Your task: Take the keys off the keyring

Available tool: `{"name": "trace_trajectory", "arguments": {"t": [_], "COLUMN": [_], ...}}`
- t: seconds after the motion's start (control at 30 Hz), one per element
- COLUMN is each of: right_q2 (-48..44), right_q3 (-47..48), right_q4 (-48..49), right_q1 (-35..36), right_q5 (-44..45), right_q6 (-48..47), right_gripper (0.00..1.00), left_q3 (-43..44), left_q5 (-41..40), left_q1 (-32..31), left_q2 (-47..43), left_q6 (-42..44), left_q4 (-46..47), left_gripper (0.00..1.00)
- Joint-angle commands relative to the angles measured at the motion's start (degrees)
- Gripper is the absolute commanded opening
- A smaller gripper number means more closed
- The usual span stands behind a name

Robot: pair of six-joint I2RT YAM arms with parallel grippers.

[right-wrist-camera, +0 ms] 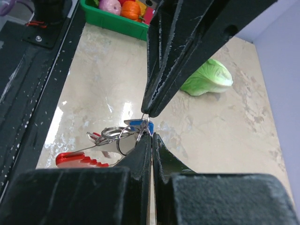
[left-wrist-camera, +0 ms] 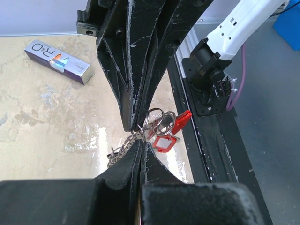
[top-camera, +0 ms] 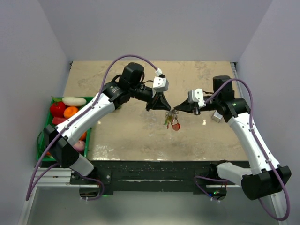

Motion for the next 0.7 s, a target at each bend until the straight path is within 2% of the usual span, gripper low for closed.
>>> {"name": "trace_trajectory", "arguments": {"t": [0.0, 0.67], "right_q2": [-1.5, -1.2], "right_q3": [-0.6, -1.5], "right_q4": [10.6, 19.3], "right_q1": [0.0, -0.1], "right_q5": [0.6, 4.8], "right_q6": [11.6, 22.5], "right_gripper": [0.0, 0.0], "left_q3": [2.0, 1.3], "left_q5": [0.3, -1.4], "left_q1": [-0.4, -0.5], "left_q2": [-2.0, -2.8], "left_q6": [-0.6, 1.0], "left_q4": [1.2, 0.2], "left_gripper": [0.0, 0.0]}}
